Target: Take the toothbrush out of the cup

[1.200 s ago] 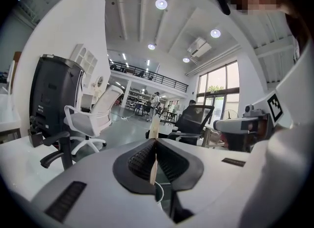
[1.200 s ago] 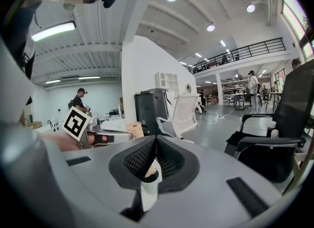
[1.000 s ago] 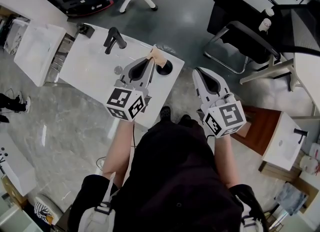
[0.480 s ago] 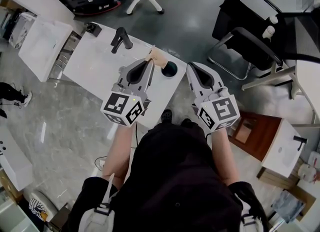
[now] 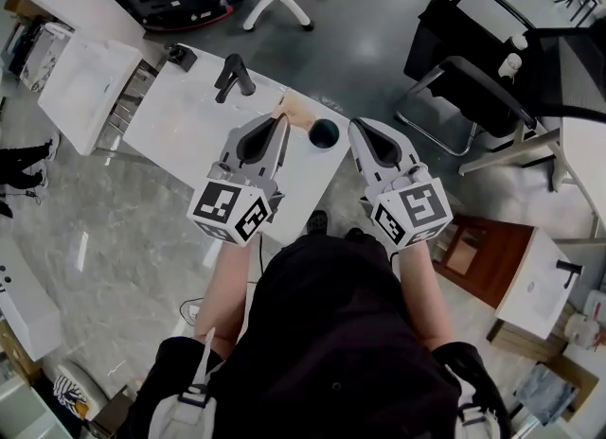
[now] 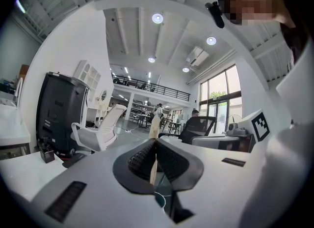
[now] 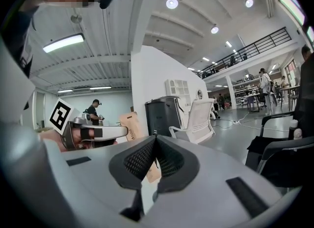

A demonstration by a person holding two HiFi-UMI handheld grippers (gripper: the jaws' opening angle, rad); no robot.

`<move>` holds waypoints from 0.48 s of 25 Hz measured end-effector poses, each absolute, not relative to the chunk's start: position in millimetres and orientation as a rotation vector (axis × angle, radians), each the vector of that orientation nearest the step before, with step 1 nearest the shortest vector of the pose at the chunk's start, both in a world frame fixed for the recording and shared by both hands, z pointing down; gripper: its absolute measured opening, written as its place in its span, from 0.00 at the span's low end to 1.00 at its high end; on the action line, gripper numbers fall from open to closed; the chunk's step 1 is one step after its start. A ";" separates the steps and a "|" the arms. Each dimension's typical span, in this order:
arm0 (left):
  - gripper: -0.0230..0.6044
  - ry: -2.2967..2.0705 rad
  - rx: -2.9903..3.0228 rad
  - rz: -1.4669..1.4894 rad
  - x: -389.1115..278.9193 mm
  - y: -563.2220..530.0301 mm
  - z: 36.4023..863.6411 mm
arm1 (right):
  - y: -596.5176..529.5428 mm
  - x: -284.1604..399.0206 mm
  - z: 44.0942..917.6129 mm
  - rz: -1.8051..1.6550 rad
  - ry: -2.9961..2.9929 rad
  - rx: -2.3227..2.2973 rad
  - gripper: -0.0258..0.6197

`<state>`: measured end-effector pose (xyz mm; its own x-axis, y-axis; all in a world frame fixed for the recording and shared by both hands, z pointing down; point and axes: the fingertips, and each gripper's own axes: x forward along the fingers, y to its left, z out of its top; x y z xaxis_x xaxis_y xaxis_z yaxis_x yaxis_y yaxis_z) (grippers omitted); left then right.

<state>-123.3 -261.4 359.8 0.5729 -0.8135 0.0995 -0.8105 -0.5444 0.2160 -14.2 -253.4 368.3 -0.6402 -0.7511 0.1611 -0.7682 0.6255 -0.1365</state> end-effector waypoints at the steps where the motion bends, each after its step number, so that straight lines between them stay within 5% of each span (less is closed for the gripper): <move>1: 0.07 -1.349 2.570 -0.017 -123.5 -261.1 359.6 | -252.9 -15.1 367.1 0.282 -2.758 1.284 0.09; 12: 0.07 -1.325 2.576 -0.019 -119.7 -262.0 358.8 | -254.8 -9.1 362.7 0.265 -2.725 1.345 0.09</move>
<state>-119.7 -262.0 358.8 0.5878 -0.8029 0.0995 -0.7997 -0.5580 0.2216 -9.1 -254.8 362.7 -0.6079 -0.7782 0.1576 -0.7940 0.5970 -0.1146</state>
